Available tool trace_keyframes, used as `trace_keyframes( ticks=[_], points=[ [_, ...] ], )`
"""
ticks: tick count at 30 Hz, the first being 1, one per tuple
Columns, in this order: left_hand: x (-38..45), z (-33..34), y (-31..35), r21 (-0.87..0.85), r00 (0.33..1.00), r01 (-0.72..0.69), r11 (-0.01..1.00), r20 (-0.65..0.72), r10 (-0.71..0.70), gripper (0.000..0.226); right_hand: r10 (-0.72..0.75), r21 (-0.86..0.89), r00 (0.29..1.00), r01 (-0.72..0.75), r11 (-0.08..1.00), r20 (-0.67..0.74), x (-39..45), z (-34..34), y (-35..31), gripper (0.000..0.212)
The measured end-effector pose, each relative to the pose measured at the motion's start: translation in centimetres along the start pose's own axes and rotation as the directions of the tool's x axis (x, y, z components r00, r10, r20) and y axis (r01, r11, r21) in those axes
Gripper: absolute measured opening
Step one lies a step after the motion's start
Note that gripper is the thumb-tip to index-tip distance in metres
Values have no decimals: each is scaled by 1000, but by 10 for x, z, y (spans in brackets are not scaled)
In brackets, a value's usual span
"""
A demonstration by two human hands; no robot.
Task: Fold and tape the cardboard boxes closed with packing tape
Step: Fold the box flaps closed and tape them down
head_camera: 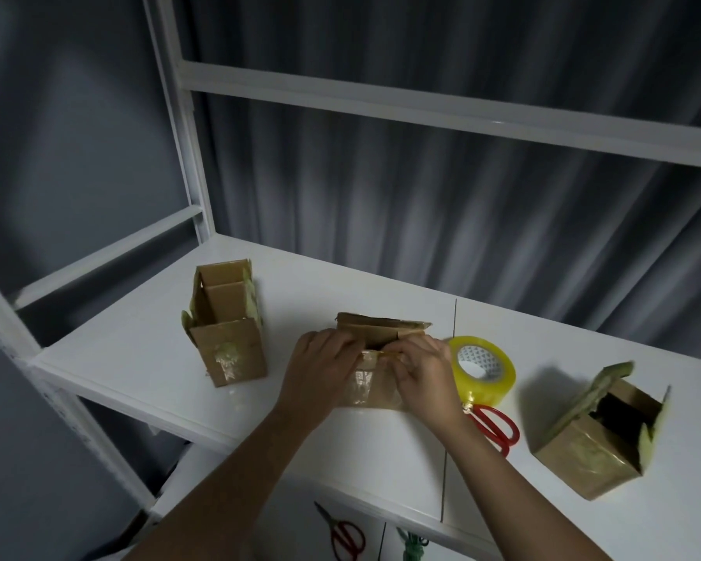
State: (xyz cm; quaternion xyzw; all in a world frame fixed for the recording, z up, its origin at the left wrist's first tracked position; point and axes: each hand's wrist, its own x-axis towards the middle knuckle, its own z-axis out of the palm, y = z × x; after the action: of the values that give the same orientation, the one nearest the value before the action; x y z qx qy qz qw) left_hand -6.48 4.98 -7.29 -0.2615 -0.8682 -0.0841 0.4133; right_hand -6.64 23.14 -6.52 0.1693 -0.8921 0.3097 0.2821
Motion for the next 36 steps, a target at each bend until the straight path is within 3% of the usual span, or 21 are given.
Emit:
trace_keyframes(
  ticks=[5, 10, 13, 15, 18, 20, 22, 24, 27, 31, 34, 36],
  points=[
    [-7, -3, 1, -87, 998, 11, 996, 64, -5, 18, -157, -32, 987, 157, 987, -20, -12, -1, 4, 20],
    [-7, -4, 4, -161, 990, 32, 986, 141, -9, 22, -193, -296, 960, 248, 922, 202, -11, 3, -4, 22],
    [-5, -3, 5, -174, 986, 23, 984, 169, 7, 15, -223, -340, 927, 323, 883, 302, -4, 13, -3, 14],
    [-4, -4, 6, -234, 975, 82, 969, 222, -29, 8, -172, -316, 927, 282, 906, 333, -2, 18, 0, 21],
    [0, -4, 1, -315, 919, 271, 910, 364, -148, 26, -131, -291, 936, 232, 928, 327, -1, 18, 1, 21],
    [1, 0, -5, -285, 888, 288, 914, 436, -144, 24, -129, -265, 933, 225, 938, 337, 1, 17, 0, 14],
    [0, 2, -7, -246, 894, 235, 940, 435, -109, 26, -130, -233, 915, 231, 945, 382, 3, 14, 2, 12],
    [2, 0, -7, -217, 915, 207, 954, 388, -111, 30, -135, -181, 882, 239, 954, 452, 7, 9, 2, 25],
    [4, -2, -2, -247, 919, 262, 933, 357, -164, 32, -178, -33, 882, 214, 976, 436, 11, 4, 0, 35],
    [2, 7, -4, -337, 887, 384, 860, 393, -243, 25, -160, -134, 945, 204, 970, 284, 14, 7, -4, 26],
    [2, 9, -3, -401, 836, 517, 756, 428, -344, 28, -129, -199, 947, 192, 961, 293, 17, 9, -6, 29],
    [2, 11, -3, -392, 823, 539, 745, 434, -367, 37, -124, -209, 934, 202, 957, 335, 23, 6, -9, 30]
  ],
)
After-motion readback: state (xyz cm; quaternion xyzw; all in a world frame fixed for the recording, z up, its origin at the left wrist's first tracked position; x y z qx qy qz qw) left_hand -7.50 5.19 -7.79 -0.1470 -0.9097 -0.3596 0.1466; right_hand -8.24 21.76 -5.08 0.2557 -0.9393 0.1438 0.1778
